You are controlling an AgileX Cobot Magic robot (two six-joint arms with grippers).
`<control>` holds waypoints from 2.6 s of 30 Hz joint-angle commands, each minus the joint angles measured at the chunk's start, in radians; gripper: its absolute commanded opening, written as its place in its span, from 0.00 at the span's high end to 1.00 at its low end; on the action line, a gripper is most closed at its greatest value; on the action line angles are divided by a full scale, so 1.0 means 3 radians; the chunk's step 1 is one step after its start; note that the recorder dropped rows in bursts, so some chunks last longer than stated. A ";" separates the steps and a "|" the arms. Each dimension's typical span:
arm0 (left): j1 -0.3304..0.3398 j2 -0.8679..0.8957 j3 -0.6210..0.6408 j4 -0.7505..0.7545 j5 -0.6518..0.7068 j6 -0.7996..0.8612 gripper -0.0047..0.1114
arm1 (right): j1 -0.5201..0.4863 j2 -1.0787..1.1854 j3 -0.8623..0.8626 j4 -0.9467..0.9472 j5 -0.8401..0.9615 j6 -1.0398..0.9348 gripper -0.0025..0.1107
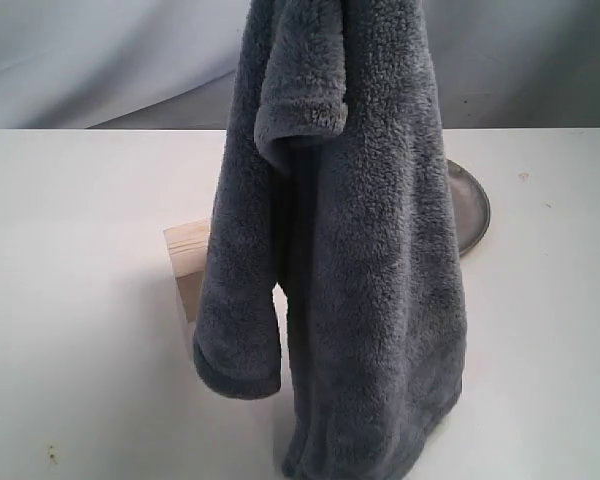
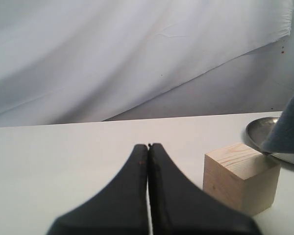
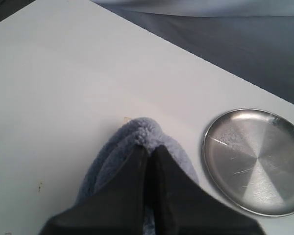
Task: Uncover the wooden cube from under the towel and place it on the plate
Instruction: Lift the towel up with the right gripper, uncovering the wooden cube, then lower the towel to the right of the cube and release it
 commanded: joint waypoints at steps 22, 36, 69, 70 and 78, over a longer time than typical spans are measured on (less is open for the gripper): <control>-0.0016 -0.0014 0.0015 -0.0006 -0.0007 -0.0008 0.96 | 0.0003 -0.0038 0.1194 -0.0087 -0.0088 0.0123 0.98; -0.0016 -0.0014 0.0015 -0.0006 -0.0007 -0.0008 0.96 | 0.0003 0.0116 0.2184 0.0072 -0.1260 0.0283 0.98; -0.0016 -0.0014 0.0015 -0.0006 -0.0007 -0.0008 0.96 | 0.0003 0.1925 0.2201 0.0536 -0.2137 0.0201 0.98; -0.0016 -0.0014 0.0015 -0.0006 -0.0007 -0.0008 0.96 | 0.0003 0.1925 0.2201 0.0536 -0.2137 0.0201 0.98; -0.0016 -0.0014 0.0015 -0.0006 -0.0007 -0.0008 0.96 | 0.0003 0.1850 0.2201 0.0857 -0.2051 0.0068 0.65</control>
